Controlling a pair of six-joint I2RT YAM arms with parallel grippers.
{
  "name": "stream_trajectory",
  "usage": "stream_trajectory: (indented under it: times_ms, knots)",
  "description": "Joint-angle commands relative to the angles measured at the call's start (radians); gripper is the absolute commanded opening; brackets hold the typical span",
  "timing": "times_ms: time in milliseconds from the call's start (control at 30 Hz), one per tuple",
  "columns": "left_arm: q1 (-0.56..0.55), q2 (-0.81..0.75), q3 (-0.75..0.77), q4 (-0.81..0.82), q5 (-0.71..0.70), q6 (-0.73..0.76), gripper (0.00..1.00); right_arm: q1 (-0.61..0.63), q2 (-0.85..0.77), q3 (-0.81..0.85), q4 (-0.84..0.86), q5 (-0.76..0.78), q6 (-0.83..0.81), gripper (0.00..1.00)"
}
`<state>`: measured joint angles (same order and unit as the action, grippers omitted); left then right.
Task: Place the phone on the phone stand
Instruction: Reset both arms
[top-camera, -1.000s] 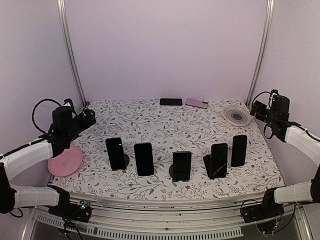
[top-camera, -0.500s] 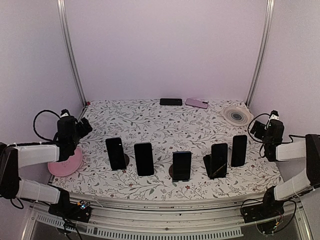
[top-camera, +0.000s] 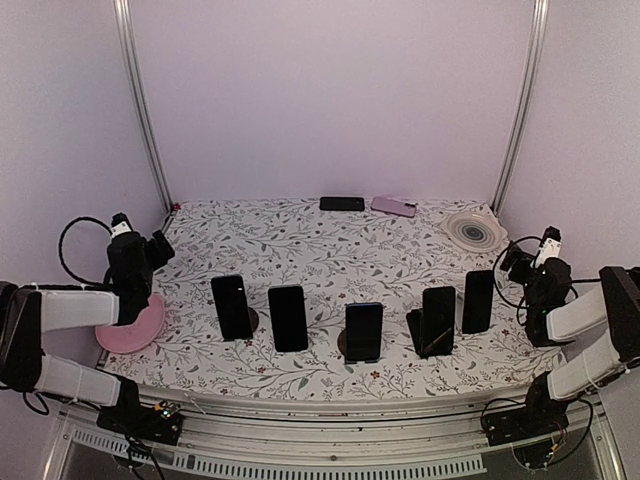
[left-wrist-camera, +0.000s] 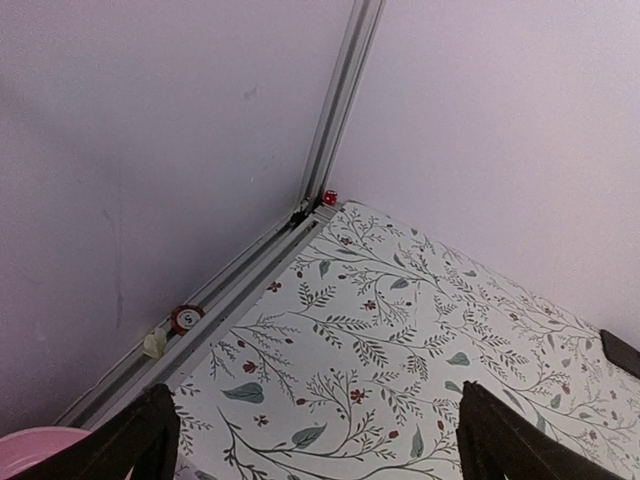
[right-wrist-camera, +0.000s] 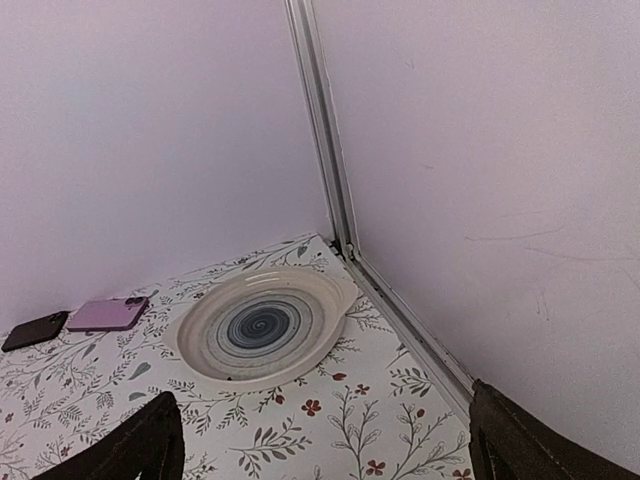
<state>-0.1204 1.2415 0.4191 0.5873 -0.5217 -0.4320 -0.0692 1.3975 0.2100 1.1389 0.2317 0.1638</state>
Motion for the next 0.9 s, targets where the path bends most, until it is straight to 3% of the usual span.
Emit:
stream_trajectory:
  times_ms: [0,133,267,500,667,767,867]
  knots:
    - [0.023,-0.003,-0.051,0.176,-0.104,0.129,0.97,0.028,0.024,-0.018,0.12,0.014,-0.036,0.99]
    - [0.027,0.011,-0.082,0.262,-0.173,0.209,0.97,0.032,0.029,-0.012,0.109,0.013,-0.045,0.99]
    - [0.036,0.064,-0.15,0.454,-0.196,0.291,0.97,0.032,0.04,-0.005,0.111,-0.031,-0.061,0.99]
    - [0.043,0.206,-0.22,0.708,-0.115,0.341,0.97,0.032,0.06,0.018,0.094,-0.085,-0.085,0.99]
    - [0.052,0.215,-0.187,0.657,-0.05,0.346,0.97,0.032,0.095,0.047,0.074,-0.151,-0.121,0.99]
    - [0.056,0.217,-0.18,0.639,-0.009,0.352,0.97,0.034,0.133,0.009,0.183,-0.169,-0.122,0.99]
    - [0.058,0.225,-0.172,0.641,0.035,0.369,0.97,0.034,0.131,0.006,0.181,-0.177,-0.132,0.99]
